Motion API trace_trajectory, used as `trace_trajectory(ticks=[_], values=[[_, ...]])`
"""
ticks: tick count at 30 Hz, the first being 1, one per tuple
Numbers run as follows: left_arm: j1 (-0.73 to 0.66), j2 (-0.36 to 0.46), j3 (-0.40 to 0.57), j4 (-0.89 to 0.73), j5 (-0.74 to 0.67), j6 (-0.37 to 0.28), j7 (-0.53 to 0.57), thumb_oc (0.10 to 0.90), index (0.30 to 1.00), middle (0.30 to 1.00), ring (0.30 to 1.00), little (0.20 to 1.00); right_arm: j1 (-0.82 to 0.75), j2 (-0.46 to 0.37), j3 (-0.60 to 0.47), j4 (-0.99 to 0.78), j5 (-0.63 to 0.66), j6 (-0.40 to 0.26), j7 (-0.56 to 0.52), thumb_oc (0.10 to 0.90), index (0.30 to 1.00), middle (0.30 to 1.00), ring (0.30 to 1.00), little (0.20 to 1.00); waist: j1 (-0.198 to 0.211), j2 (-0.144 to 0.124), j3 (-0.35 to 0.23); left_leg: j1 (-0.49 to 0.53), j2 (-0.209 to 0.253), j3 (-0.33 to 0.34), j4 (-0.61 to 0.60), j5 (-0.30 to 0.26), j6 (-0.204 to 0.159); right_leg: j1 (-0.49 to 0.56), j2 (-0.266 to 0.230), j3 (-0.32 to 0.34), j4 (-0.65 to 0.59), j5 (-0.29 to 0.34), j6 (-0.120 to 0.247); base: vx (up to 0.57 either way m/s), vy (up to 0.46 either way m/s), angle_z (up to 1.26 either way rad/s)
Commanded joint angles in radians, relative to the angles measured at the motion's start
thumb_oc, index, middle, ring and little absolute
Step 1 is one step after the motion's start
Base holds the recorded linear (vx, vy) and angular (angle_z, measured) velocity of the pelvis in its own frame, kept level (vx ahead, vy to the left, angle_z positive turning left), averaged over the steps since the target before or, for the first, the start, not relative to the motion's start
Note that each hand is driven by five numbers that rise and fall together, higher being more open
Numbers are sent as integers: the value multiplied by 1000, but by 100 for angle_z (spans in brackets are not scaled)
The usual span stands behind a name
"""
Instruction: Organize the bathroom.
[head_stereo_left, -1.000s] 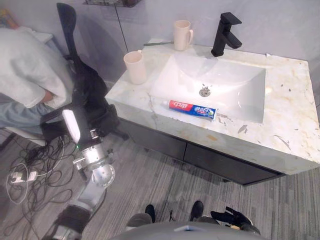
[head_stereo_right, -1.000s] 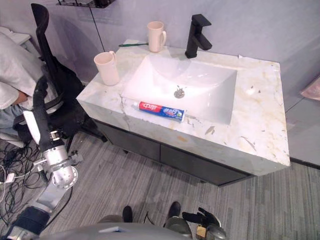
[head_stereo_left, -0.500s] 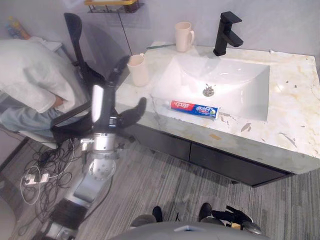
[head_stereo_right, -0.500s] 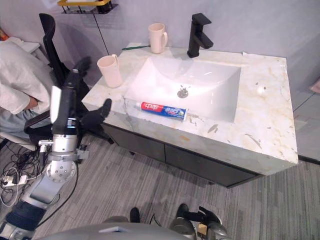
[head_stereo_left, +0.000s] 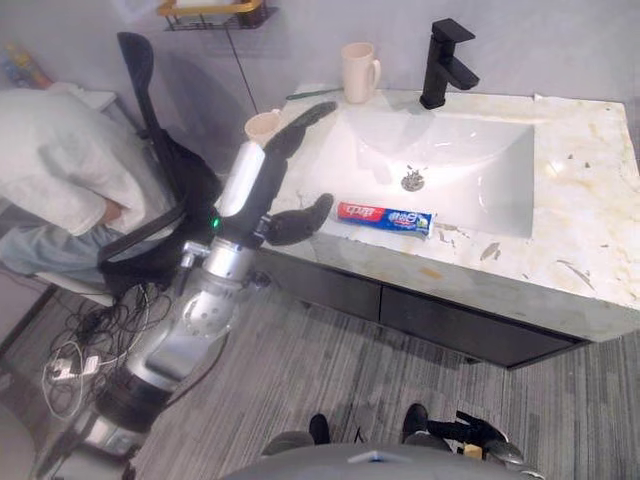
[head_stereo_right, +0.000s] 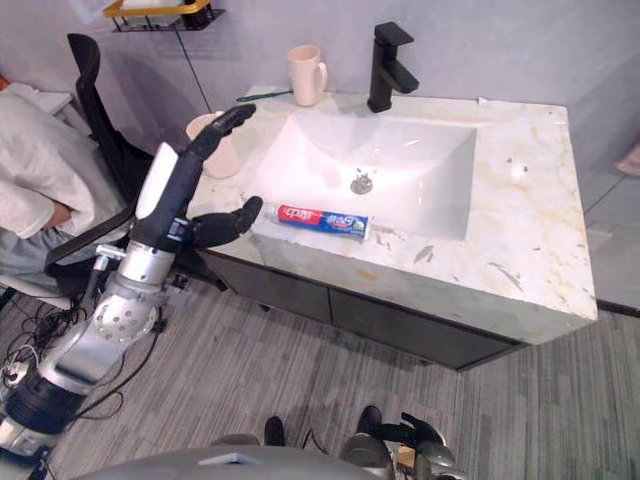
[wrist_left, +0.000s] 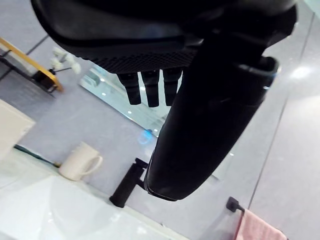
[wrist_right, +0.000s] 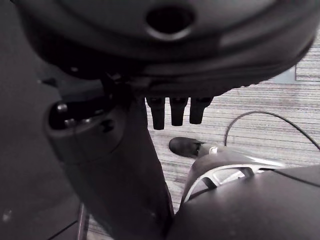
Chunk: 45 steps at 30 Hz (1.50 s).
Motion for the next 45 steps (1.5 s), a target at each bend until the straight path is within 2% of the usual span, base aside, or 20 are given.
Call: trace_trajectory(ticks=[1, 6, 11, 26, 32, 39, 45], values=[[-174, 64, -17, -121, 38, 27, -56, 800, 900, 900, 900, 900, -24, -14, 26, 21, -47, -7, 6, 800, 900, 900, 900, 900, -36, -45, -16, -15, -74, 88, 24, -27, -1, 56, 47, 13, 7, -114, 14, 33, 5, -7], [-270, 114, -105, -93, -5, 148, -200, 800, 900, 900, 900, 900, -24, -33, 13, 24, -63, -1, 22, 800, 900, 900, 900, 900, -62, -32, -21, -5, -73, 102, 24, -28, 1, 54, 48, 29, 7, -113, 20, 32, 19, -11], [-338, 169, -156, -56, -66, 217, -239, 800, 900, 900, 900, 900, -24, -41, 4, 19, -56, 6, 21, 800, 900, 900, 900, 900, -75, -21, -25, 3, -74, 110, 27, -30, 0, 58, 50, 38, 6, -111, 22, 42, 16, -10], [-406, 205, -168, -17, -85, 296, -335, 800, 900, 900, 900, 900, -2, -46, -14, 20, -61, 9, 22, 800, 900, 900, 900, 900, -90, -10, -28, 0, -74, 120, 37, -30, 1, 55, 49, 53, 7, -111, 22, 15, 2, -2], [-441, 209, -193, 17, -49, 300, -292, 800, 900, 900, 900, 900, -3, -52, -13, 16, -55, 13, 22, 800, 900, 900, 900, 900, -99, -8, -30, 0, -74, 125, 38, -31, 2, 53, 51, 62, 7, -113, 21, 11, -1, -2], [-465, 197, -221, 77, -60, 326, -307, 800, 900, 900, 900, 900, 3, -59, -15, 12, -56, 13, 23, 800, 900, 900, 900, 900, -112, -11, -30, -6, -70, 131, 52, -33, 0, 51, 52, 70, 9, -115, 19, 27, -1, -2], [-472, 188, -251, 113, -54, 363, -381, 800, 900, 900, 900, 900, 7, -68, -23, 8, -63, 17, 23, 800, 900, 900, 900, 900, -122, -13, -24, -11, -66, 136, 65, -35, -1, 52, 52, 78, 11, -116, 17, 17, 6, -2]])
